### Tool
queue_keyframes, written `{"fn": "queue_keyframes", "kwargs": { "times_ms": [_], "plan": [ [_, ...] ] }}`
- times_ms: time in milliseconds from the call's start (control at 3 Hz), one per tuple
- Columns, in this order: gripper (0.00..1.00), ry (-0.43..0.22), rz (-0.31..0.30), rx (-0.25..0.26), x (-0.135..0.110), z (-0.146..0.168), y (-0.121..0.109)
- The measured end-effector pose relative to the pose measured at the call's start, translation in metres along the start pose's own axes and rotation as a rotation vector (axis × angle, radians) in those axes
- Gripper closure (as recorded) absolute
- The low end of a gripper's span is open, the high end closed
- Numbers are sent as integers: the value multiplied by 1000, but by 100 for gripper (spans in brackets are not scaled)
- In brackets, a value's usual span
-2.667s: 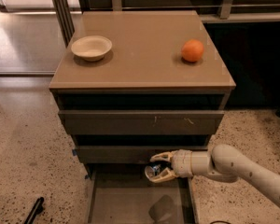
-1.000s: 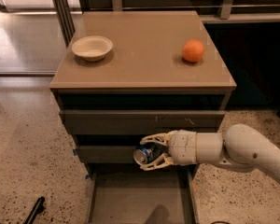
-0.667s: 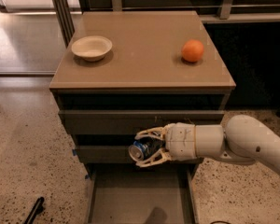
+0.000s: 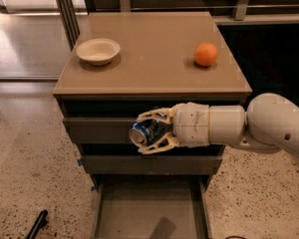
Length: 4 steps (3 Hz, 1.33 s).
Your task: Pick pepsi can from bottom drawer and place on counter
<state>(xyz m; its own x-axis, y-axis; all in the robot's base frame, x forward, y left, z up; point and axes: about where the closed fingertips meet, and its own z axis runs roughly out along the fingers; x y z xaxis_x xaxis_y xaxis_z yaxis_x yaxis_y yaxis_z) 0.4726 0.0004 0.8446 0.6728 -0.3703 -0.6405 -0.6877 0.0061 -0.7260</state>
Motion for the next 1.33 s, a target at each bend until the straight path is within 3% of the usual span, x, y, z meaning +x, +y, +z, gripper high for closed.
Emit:
{"fn": "queue_keyframes", "kwargs": {
  "times_ms": [333,667,1000,1333],
  "plan": [
    [100,-34,-58,93,-16,13,-44],
    [100,-35,-69,182,-16,29,-87],
    [100,1,-72,239,-13,41,-124],
    [100,63,-57,263,4,65,-168]
  ]
}}
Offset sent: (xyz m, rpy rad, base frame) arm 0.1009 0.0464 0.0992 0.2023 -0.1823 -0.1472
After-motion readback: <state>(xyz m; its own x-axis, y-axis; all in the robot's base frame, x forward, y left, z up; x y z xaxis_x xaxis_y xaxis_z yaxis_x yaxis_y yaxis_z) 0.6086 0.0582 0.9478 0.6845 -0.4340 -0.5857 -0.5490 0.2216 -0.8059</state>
